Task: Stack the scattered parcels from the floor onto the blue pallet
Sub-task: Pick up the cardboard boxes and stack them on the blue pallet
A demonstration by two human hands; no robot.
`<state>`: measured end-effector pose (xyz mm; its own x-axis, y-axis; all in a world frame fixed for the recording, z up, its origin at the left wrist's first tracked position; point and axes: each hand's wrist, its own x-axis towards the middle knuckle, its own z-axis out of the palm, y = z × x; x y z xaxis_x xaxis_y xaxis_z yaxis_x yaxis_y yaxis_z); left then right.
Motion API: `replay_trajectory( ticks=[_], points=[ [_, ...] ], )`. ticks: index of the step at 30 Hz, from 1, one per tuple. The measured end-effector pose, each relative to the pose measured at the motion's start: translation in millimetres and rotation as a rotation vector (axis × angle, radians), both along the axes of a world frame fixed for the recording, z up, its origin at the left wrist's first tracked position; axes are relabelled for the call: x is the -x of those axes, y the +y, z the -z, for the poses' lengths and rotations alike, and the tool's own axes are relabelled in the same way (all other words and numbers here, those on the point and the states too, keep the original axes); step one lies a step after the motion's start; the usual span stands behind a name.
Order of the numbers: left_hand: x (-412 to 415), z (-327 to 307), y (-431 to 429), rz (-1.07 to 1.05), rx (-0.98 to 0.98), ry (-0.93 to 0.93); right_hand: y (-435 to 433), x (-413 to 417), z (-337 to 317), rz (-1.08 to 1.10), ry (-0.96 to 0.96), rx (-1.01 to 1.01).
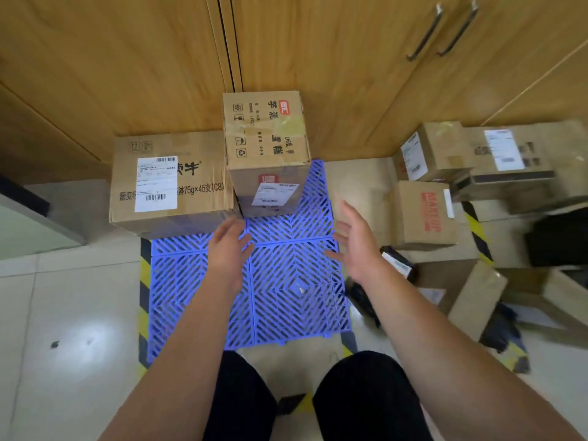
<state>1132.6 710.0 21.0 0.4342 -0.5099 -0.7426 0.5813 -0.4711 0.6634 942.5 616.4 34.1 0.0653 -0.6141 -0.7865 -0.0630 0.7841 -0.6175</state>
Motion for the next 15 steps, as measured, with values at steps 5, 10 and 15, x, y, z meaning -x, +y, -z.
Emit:
replay_trajectory(
  ticks=[5,10,15],
  points=[
    [52,-129,39,0.192,-0.103,0.063,66,56,-126,0.092,0.046,-0.059],
    [100,-290,60,0.35,-0.155,0.021,109,101,-290,0.163,0.032,-0.142],
    [155,-407,73,0.588,-0.146,-0.031,143,170,-434,0.274,-0.039,-0.095]
  ],
)
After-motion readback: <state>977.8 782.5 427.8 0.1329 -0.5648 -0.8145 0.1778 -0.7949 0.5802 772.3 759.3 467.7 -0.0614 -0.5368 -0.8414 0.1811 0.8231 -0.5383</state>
